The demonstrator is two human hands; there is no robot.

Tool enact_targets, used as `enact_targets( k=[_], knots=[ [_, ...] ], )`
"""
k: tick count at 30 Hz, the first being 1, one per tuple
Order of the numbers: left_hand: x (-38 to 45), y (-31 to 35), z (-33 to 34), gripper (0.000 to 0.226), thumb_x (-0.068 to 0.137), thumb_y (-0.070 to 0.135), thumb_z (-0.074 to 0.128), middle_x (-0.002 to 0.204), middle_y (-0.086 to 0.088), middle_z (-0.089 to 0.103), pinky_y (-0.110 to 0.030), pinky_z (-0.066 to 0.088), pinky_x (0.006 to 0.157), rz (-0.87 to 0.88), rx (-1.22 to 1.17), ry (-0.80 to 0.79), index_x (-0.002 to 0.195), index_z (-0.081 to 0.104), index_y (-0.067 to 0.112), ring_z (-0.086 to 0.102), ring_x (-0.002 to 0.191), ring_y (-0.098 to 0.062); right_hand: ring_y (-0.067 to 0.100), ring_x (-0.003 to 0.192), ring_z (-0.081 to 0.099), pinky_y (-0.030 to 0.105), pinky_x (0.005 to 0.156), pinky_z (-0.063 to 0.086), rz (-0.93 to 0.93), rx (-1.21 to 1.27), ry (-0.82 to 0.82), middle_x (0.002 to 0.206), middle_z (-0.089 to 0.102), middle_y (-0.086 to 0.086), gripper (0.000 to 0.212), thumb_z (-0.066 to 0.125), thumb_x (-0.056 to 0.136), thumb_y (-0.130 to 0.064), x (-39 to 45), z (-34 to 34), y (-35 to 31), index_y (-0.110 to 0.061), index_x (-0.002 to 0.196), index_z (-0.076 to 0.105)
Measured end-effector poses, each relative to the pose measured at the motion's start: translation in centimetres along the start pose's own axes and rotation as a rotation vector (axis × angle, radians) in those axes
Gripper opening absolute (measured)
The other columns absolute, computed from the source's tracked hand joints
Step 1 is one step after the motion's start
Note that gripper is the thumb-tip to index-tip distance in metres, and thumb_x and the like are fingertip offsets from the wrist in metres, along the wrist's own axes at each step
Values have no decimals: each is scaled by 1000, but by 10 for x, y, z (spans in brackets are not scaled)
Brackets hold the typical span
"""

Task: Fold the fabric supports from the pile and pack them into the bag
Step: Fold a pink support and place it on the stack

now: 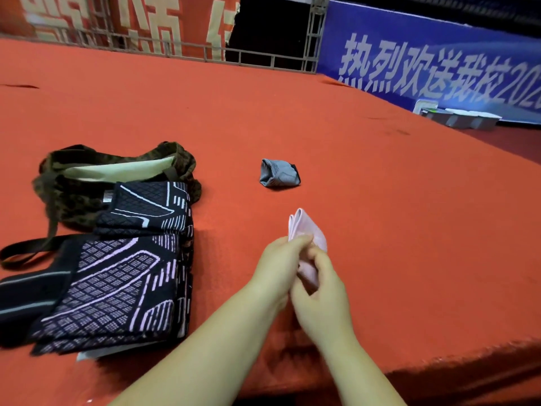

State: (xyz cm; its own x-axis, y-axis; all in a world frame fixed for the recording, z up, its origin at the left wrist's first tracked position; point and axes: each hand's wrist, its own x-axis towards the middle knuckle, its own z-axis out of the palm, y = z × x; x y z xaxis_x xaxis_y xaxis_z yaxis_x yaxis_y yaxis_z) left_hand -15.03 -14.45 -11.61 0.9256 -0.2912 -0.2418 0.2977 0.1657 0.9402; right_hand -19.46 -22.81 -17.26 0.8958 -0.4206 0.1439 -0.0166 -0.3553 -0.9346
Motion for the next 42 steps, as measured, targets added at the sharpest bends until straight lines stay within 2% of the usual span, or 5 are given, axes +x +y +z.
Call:
enact_targets(
  k=[9,15,22,31,42],
  knots=[
    [-29,45,-12,20,96,7,46,75,-6,65,-26,47,58,-36,-258,60,84,61,12,60,63,-17,-1,63,63,21,68,53,129,459,-29,67,68,-12,2,58,91,-19,-3,-20,-72,-17,91,59],
    [-58,78,-54,14,93,12,52,73,-4,64,-27,46,61,15,-165,33,83,63,12,58,65,-18,27,93,67,40,85,54,309,599,-121,100,71,12,31,71,80,-25,-1,-5,-106,-7,105,65],
    [-88,107,-165,35,90,29,54,79,-21,60,-31,32,65,273,583,293,82,62,-5,45,67,-18,16,71,61,22,56,46,80,245,-165,89,68,7,24,65,87,-26,-18,68,-141,-4,96,63],
    [-103,96,-236,45,94,35,49,62,-7,50,-34,28,57,177,1032,514,59,48,8,44,69,-26,5,59,47,11,48,35,-138,-272,-175,65,53,-11,19,68,81,-33,-41,123,-157,-18,80,56],
    [-94,70,-238,37,93,38,50,94,-14,63,-31,33,66,129,1201,524,65,41,15,53,87,-30,21,81,57,30,59,35,-103,-491,-185,78,55,-7,33,65,80,-43,-53,129,-145,-23,101,50]
  ],
)
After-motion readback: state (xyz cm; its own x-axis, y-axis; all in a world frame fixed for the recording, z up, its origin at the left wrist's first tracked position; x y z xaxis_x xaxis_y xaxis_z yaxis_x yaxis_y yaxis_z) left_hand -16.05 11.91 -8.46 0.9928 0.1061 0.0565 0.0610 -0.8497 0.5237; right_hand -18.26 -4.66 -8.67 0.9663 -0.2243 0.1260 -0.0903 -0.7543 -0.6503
